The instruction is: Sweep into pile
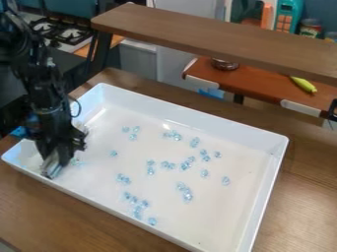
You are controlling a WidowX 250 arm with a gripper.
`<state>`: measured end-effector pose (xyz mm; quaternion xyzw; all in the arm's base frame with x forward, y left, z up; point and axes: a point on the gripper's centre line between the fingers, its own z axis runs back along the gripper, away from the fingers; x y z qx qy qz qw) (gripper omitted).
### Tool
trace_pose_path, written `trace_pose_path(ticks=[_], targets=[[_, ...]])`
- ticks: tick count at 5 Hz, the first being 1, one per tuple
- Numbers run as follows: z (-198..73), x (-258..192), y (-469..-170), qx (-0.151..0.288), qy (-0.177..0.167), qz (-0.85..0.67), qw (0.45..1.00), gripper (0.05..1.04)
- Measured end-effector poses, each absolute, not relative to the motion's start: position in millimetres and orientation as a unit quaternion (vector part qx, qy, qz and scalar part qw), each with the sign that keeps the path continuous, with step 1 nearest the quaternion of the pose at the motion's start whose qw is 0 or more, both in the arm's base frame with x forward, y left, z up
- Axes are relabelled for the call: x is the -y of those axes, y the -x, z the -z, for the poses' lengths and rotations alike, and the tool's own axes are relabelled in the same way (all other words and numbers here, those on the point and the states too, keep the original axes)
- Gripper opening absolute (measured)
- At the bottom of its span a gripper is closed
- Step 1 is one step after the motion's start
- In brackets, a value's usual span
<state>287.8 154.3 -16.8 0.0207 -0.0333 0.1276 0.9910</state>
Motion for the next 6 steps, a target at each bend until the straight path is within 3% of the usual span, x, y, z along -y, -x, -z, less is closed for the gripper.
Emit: trace_pose_path(ticks=[6], targets=[[21.7,-5.8,-288.0,0.036,-0.011,-0.064,0.997,0.38]])
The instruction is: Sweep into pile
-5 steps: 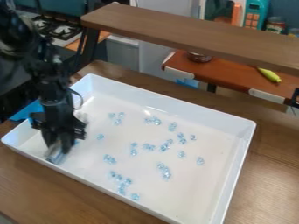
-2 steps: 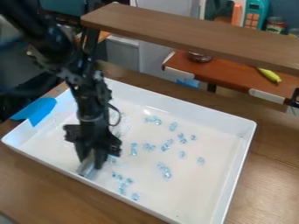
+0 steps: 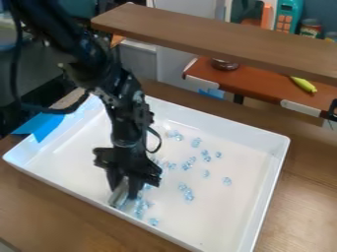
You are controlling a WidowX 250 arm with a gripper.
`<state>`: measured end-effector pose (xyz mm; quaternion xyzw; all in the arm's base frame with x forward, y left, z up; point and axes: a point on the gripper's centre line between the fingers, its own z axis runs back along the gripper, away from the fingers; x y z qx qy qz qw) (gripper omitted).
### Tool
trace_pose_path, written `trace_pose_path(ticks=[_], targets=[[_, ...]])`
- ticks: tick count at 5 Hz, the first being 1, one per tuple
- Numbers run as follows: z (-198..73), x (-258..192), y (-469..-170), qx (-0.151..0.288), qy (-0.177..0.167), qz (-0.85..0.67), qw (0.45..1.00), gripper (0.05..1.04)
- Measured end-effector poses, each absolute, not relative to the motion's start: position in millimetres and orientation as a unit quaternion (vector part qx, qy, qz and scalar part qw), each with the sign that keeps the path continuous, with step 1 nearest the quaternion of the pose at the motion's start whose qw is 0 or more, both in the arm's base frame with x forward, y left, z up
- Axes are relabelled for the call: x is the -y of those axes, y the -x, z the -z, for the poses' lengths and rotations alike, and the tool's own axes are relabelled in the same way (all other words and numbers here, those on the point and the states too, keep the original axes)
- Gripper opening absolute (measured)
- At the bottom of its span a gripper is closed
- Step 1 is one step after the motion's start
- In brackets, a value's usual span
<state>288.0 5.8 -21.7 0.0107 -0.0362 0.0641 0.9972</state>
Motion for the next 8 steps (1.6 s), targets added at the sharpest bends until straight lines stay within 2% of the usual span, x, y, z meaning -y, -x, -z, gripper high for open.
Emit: trace_pose_path(ticks=[2,4,5,6,8], targets=[[22.0,46.4,-289.3,0.028,0.003,-0.054,0.998,0.38],[14.9,103.4,-278.1,-0.009,0.036,-0.033,0.999,0.38],[-9.9,98.1,-282.7,0.007,0.054,-0.028,0.998,0.38],[-36.2,55.8,-295.4,0.037,0.06,-0.052,0.996,0.38],[-65.7,-39.2,-316.0,0.088,0.015,-0.046,0.995,0.38]])
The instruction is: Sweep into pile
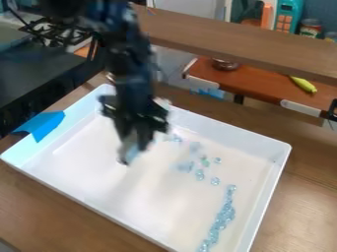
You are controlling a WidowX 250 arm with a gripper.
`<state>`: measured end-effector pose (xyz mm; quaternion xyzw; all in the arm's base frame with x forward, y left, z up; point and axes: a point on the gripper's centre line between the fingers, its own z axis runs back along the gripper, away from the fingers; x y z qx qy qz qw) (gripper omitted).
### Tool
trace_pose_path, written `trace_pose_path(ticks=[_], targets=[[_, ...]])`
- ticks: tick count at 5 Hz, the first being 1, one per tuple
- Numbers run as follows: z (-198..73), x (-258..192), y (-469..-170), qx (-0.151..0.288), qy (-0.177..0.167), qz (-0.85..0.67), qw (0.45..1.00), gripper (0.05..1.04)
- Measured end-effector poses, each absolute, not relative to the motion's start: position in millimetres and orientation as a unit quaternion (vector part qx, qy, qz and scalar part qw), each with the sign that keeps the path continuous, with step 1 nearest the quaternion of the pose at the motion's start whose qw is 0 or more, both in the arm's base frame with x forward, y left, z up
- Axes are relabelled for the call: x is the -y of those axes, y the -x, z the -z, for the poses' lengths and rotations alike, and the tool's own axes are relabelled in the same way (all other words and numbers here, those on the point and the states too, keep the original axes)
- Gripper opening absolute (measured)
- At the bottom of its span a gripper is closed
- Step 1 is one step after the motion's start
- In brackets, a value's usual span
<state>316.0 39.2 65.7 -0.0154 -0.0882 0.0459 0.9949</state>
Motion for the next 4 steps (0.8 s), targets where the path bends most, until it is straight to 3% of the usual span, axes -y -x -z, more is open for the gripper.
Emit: trace_pose_path(ticks=[2,4], targets=[[-33.2,-125.4,-334.0,0.074,0.01,-0.025,0.997,0.38],[-11.9,-154.3,-349.8,0.071,-0.016,-0.019,0.997,0.38]])
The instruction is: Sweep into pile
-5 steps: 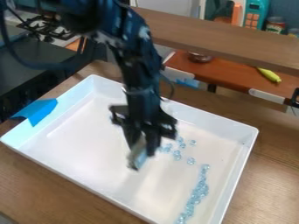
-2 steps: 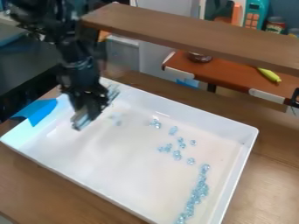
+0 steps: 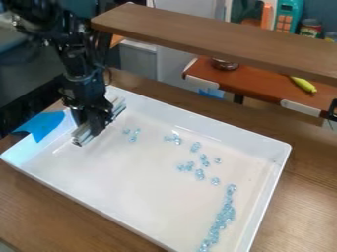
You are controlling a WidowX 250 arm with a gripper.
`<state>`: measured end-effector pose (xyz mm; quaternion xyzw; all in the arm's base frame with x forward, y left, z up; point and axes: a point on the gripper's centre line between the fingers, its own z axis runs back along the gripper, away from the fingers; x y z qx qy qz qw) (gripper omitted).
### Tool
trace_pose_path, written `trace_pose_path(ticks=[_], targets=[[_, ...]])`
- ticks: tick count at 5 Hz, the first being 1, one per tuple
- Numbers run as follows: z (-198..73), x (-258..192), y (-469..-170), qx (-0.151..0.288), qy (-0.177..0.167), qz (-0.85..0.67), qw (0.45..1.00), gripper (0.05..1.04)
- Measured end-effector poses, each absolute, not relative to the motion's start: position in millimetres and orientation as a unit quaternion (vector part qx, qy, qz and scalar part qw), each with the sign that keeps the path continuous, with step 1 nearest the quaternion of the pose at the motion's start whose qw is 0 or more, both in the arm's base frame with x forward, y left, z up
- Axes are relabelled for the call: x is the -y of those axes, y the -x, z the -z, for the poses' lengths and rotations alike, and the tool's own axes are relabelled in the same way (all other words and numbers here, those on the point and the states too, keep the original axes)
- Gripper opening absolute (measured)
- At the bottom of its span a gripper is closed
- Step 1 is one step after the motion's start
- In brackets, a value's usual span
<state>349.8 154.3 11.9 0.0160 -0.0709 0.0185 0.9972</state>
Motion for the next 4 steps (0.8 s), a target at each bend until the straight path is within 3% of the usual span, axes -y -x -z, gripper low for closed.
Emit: trace_pose_path(ticks=[2,4], targets=[[14.8,-147.7,-356.4,0.039,-0.031,-0.019,0.999,0.38],[17.7,-119.2,-365.5,0.035,-0.031,-0.002,0.999,0.38]])
